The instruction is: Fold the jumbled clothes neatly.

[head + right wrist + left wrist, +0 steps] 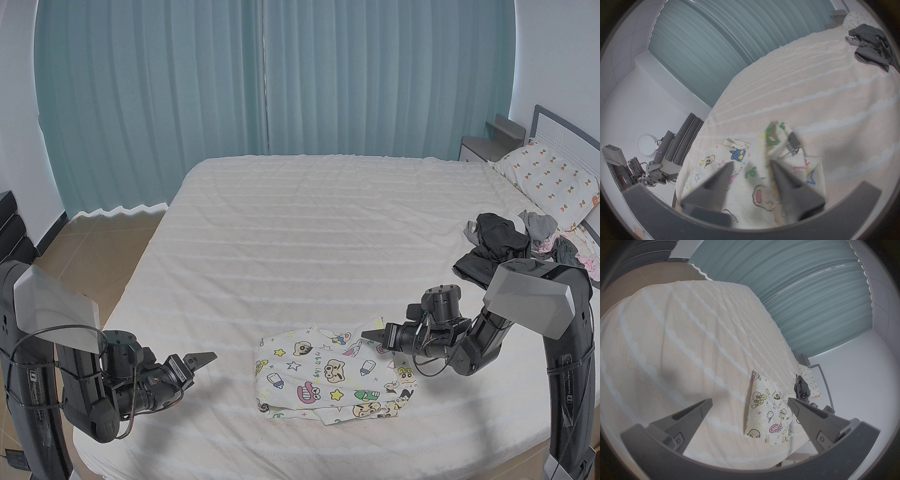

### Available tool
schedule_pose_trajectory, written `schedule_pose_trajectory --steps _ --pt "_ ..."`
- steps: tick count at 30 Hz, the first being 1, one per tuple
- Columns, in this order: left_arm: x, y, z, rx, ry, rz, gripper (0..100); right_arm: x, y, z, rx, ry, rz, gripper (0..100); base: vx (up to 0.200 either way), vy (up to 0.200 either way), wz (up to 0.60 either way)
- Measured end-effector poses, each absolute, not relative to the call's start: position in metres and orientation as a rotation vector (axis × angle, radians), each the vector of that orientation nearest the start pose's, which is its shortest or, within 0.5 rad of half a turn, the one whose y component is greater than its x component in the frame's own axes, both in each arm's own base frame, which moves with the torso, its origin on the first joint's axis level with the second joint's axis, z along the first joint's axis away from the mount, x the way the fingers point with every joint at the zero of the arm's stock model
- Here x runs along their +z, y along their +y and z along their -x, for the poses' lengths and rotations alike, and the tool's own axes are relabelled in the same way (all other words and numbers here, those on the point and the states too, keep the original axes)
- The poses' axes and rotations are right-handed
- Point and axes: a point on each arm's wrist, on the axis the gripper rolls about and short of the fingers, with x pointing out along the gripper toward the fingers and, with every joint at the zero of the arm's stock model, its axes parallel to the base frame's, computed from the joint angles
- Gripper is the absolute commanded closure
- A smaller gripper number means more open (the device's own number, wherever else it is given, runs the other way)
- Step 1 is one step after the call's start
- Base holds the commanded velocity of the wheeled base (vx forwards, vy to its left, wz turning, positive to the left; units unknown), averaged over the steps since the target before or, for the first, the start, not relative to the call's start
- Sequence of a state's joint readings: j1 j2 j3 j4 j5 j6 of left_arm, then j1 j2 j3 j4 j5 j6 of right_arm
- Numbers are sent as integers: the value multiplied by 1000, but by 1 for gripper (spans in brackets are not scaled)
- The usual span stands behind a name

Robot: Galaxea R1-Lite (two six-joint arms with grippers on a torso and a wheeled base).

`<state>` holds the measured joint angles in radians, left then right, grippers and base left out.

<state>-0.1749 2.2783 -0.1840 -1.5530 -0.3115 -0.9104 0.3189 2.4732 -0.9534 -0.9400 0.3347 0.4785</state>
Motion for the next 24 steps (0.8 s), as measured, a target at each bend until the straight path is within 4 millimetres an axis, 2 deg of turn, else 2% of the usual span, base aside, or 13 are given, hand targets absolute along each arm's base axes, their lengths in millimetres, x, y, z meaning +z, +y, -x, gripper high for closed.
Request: schedule_pose_trajectory --steps 24 --pt "-18 -54 -251 -178 736 852 0 -42 107 -378 396 650 -509 100 0 0 0"
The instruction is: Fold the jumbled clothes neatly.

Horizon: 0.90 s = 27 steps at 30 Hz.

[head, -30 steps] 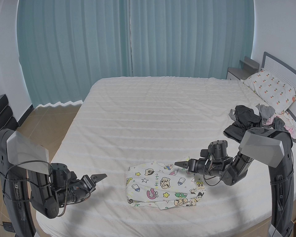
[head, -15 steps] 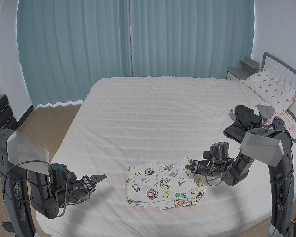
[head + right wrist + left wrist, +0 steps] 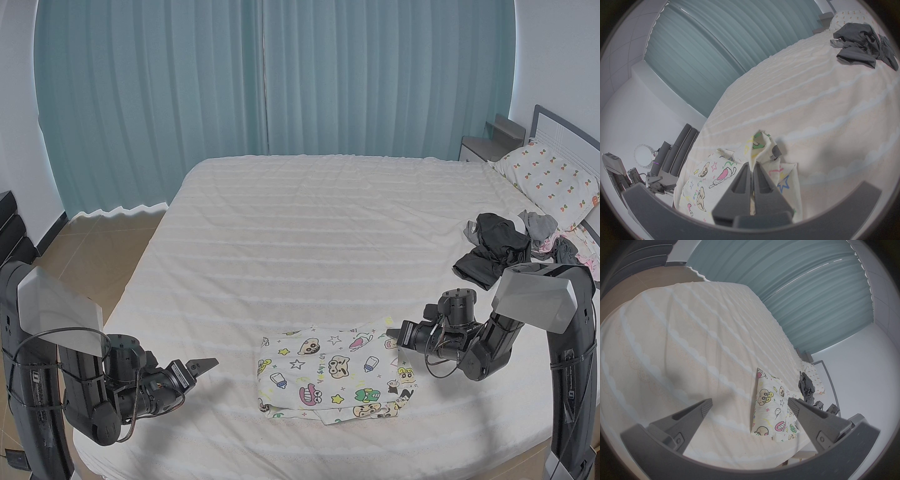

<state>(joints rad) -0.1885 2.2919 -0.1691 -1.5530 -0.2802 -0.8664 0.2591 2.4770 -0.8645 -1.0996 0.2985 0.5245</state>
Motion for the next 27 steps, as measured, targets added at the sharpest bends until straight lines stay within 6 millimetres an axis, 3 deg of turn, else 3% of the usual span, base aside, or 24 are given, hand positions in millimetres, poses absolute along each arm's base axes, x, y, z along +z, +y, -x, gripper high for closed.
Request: schedule_pose_trajectory --steps 22,23,27 --pt "-19 -55 -251 -178 739 851 0 -43 93 -385 355 659 -523 100 0 0 0" --pt "-19 -55 -251 -178 739 852 0 -43 93 -386 354 660 -523 0 0 0 0" --pt "-19 -55 -251 -177 740 851 0 -43 94 -386 355 662 -522 0 0 0 0"
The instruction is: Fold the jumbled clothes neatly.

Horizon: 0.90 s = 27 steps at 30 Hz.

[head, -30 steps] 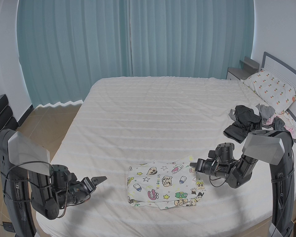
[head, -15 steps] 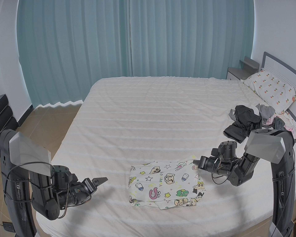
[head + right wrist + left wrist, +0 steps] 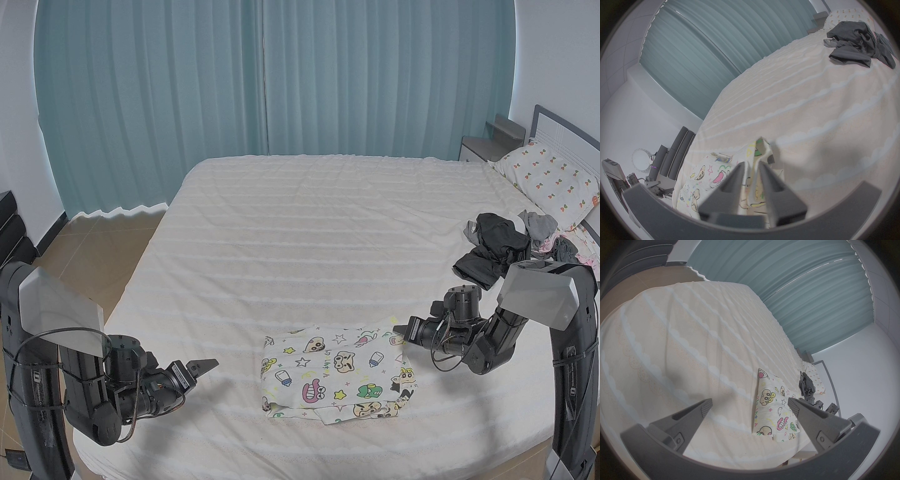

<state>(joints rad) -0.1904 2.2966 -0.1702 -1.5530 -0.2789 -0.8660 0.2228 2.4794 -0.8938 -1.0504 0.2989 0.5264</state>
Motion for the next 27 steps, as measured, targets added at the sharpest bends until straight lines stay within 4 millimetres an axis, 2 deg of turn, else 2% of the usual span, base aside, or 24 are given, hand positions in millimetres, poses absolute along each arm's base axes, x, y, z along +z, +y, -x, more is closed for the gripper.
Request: schedule_pose_trajectory --steps 11,15,19,25,27 --pt "-19 -55 -251 -179 741 852 0 -38 94 -375 361 680 -520 0 0 0 0" --pt "-19 -55 -251 -181 741 852 0 -37 96 -352 373 743 -514 0 0 0 0" --pt "-19 -55 -251 -183 742 853 0 -38 107 -318 418 814 -489 0 0 0 0" --pt "-19 -55 -251 -184 742 852 0 -37 124 -290 489 844 -456 0 -200 0 0" --pt "-19 -55 -251 -184 741 852 0 -38 126 -285 497 856 -450 0 0 0 0"
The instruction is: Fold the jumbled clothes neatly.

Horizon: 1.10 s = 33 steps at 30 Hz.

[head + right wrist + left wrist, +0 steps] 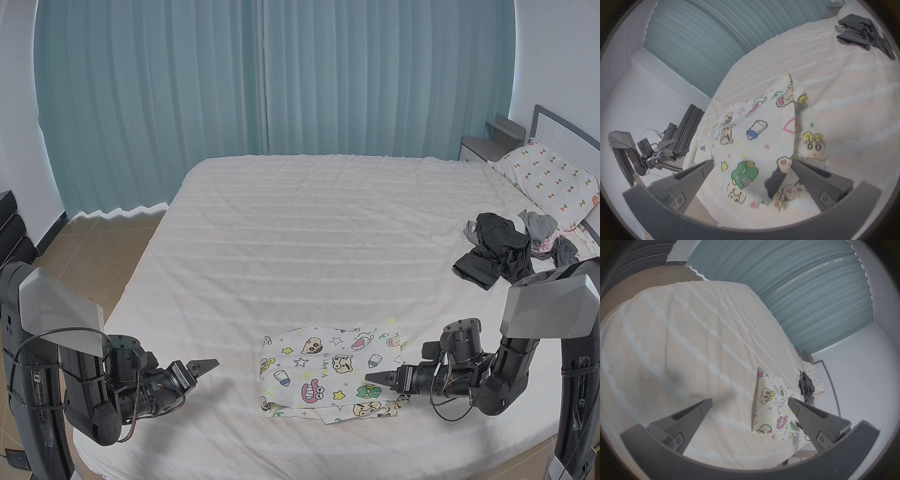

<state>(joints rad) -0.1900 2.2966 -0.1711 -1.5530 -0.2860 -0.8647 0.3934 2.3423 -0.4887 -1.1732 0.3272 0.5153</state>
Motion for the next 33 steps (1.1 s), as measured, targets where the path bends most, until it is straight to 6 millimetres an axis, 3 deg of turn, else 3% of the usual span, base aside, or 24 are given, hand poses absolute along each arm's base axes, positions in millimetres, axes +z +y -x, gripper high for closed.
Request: schedule_pose_trajectory --steps 7,16,28,29,33 --pt "-19 -55 -251 -182 741 849 0 -43 128 -283 496 873 -443 0 0 0 0" --pt "-19 -55 -251 -181 740 848 0 -45 132 -298 503 777 -451 0 0 0 0" --pt "-20 -55 -252 -180 739 848 0 -59 136 -305 500 784 -446 0 0 0 0" --pt "-20 -56 -252 -181 739 847 0 -60 137 -307 501 779 -447 100 0 0 0" --pt "-20 -56 -252 -182 740 846 0 -61 137 -311 496 770 -451 100 0 0 0"
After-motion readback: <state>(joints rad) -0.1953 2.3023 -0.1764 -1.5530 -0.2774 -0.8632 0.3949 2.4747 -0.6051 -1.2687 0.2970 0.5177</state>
